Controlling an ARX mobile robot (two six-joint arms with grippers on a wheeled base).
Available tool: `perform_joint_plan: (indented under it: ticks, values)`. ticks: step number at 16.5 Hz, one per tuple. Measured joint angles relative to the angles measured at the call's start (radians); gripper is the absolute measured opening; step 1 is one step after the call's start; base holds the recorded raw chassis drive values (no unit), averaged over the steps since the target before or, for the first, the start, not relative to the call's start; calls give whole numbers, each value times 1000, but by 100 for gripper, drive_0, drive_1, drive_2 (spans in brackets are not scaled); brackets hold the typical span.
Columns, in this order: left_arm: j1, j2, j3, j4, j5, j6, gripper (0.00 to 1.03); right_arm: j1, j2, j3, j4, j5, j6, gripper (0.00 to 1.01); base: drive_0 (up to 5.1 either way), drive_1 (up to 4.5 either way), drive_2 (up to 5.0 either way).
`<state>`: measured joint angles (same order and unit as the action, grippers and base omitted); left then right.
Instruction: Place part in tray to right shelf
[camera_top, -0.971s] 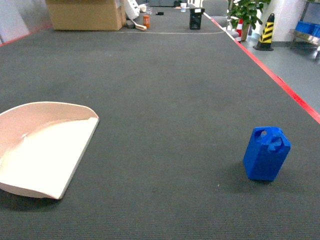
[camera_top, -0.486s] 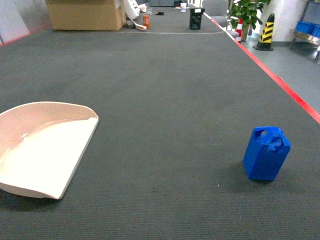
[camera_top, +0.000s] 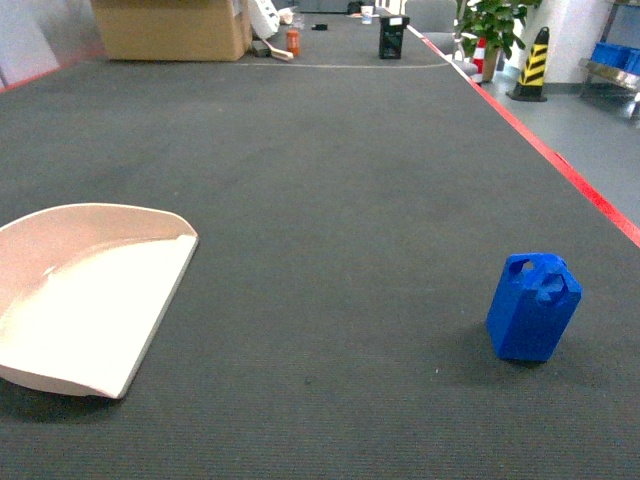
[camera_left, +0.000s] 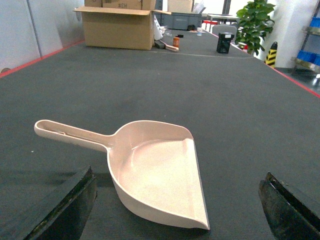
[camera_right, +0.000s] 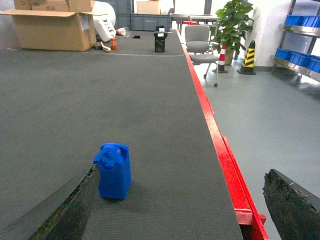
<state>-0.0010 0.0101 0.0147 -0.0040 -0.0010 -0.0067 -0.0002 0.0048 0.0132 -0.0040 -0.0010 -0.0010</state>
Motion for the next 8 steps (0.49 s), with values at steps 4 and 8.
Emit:
perform_joint_plan:
  ticks: [4,8]
  values:
    - [0,0,0,0,0,0,98,0,0,0,0,0,0,98,0,0,0]
    - [0,0,0,0,0,0,98,0,0,0,0,0,0,98,0,0,0]
